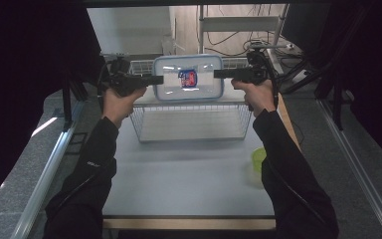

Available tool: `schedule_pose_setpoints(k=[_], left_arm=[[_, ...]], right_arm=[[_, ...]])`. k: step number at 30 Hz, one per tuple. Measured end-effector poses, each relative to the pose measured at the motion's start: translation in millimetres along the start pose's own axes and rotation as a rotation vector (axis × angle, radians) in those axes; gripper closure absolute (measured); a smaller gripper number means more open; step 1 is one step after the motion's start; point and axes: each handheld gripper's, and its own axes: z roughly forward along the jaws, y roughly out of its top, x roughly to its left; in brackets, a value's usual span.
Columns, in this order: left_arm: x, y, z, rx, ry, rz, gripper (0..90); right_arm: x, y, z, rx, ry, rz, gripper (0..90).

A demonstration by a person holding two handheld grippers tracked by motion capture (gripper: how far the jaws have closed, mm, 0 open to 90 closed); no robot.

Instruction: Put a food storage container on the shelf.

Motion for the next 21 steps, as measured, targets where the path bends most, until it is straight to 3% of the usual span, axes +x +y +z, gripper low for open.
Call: schedule_pose_setpoints(k=[5, 8, 10, 14, 19, 21], left_arm=[[-2.3, -2.6, 1.1, 0.005, 0.029, 0.042, 43.3], [-2.5, -2.8, 3.8, 0.018, 0.053, 0.047, 37.5], [1.1, -3.1, 4.8, 0.015, 0.037, 0.029, 35.8], [4.4, -2.7, 6.0, 0.014, 0.029, 0.021, 35.1], [6.1, -2.1, 8.2, 0.019, 0.045, 0.053, 29.4], [5.8, -3.4, 12.2, 0.024, 0.056, 0.071, 22.6]], right_arm=[[-0.4, -3.0, 2.1, 0.012, -0.018, -0.019, 48.9], [0.6, -5.2, 5.2, 0.026, -0.032, -0.035, 48.5], [0.7, -6.3, 7.6, 0.037, -0.055, -0.046, 48.5], [-1.4, -8.8, 11.4, 0.039, -0.052, -0.041, 49.1], [-3.2, -10.9, 12.6, 0.04, -0.054, -0.031, 48.8], [-4.8, -12.2, 12.5, 0.035, -0.053, -0.028, 49.6]])
